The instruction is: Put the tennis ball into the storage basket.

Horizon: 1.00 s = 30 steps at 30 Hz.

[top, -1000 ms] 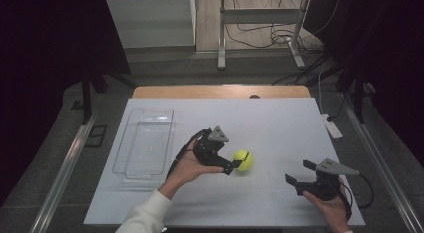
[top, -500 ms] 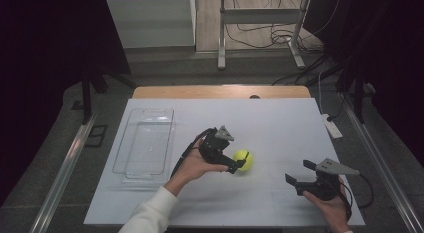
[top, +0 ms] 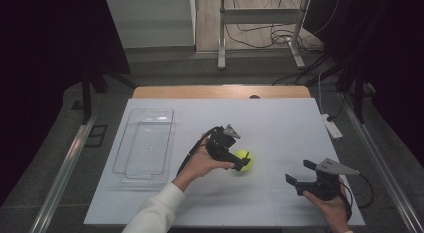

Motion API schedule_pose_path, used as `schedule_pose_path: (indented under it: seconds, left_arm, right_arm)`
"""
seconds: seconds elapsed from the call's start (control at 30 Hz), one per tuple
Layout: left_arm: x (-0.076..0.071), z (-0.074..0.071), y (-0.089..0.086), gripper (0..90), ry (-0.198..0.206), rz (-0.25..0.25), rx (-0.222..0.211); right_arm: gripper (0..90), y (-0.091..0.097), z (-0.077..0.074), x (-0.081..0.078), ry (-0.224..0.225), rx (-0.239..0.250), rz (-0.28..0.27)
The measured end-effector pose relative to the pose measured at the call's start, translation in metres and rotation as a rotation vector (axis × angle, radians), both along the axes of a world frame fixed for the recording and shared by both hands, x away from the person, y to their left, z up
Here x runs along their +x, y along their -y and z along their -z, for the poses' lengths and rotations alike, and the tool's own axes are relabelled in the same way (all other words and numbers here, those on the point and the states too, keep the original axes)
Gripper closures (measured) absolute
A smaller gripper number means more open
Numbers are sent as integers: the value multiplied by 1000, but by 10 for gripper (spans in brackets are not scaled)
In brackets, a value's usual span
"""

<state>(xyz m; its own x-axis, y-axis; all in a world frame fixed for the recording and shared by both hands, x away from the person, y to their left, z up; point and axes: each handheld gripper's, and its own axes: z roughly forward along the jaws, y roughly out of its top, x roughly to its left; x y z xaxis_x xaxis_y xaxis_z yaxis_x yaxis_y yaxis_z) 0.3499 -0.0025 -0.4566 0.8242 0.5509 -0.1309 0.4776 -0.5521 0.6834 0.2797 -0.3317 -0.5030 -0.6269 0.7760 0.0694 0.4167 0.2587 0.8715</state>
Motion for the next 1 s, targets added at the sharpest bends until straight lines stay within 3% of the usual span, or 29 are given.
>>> schedule_pose_path:
  seconds: [0.53, 0.8, 1.0]
  left_arm:
    - [10, 6, 7, 26, -31, 4, 9]
    - [15, 11, 10, 27, -62, 11, 4]
    - [19, 19, 16, 21, -88, 16, 26]
  right_arm:
    - [89, 0, 0, 0, -1, 0, 0]
    - [89, 0, 0, 0, -2, 1, 0]
    - [89, 0, 0, 0, -2, 1, 0]
